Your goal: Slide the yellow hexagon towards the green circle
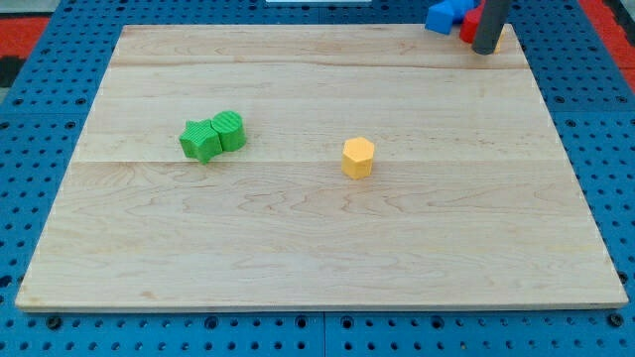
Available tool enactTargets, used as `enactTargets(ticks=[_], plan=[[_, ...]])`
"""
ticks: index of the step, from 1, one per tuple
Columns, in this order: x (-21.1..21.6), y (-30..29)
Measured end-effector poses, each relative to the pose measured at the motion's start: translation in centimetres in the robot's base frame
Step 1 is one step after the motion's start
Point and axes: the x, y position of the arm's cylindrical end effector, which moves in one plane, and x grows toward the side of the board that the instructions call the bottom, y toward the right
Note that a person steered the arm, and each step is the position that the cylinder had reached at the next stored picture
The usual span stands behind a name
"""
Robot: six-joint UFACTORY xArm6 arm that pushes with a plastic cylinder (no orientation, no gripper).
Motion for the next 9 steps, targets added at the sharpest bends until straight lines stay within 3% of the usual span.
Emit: enactTargets(ticks=[3,4,6,8,9], plan=[[14.6,1.2],[21.1,-1.9],[19.0,-9.3],[25.5,-14.9],[21.6,-15.7]])
